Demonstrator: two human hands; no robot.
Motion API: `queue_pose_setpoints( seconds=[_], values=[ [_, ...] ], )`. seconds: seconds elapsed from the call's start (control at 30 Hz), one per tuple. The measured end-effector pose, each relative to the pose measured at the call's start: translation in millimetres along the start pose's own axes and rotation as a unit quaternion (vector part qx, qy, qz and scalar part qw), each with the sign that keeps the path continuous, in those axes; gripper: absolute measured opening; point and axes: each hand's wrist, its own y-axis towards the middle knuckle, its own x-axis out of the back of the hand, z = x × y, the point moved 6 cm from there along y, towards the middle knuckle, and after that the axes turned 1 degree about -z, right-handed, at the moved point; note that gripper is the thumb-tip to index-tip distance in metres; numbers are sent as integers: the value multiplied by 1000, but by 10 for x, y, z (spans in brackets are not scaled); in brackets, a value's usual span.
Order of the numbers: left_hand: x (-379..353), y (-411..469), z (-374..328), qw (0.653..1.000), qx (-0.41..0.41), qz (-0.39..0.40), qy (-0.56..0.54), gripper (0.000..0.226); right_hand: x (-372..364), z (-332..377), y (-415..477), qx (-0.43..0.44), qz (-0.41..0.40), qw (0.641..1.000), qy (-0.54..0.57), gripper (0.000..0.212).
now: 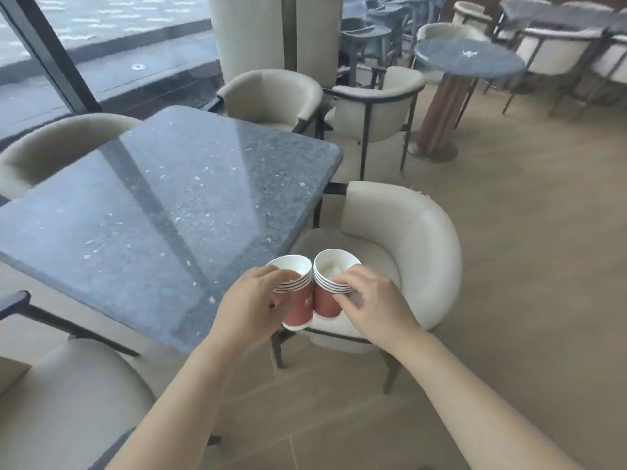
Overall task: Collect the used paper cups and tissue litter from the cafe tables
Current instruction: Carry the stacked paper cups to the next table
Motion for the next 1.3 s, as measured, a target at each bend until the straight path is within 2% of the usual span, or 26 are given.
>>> queue_pose_setpoints(
  seconds=[0.23,0.43,0.63,0.87,1.3],
  values=[
    [-1109,461,-1457,998,-36,31,-38,31,1236,-1290,-573,-57,-45,997,-41,21],
    [-2140,1039,-2804,991,-105,65,-60,26,2285,-2558,-1000,-104,-85,987,-87,16],
    [-2821,1597,-3566,987,-104,104,-59,26,2905,-3512,-1050,-143,-97,982,-71,15],
    [-3430,2683,-3811,988,-96,110,-54,24,3115,-4559,-342,-152,-92,982,-63,15],
    [-4247,5712,-4439,988,-120,92,-43,23,4096,-6560,1873,-147,-104,982,-65,15]
  ],
)
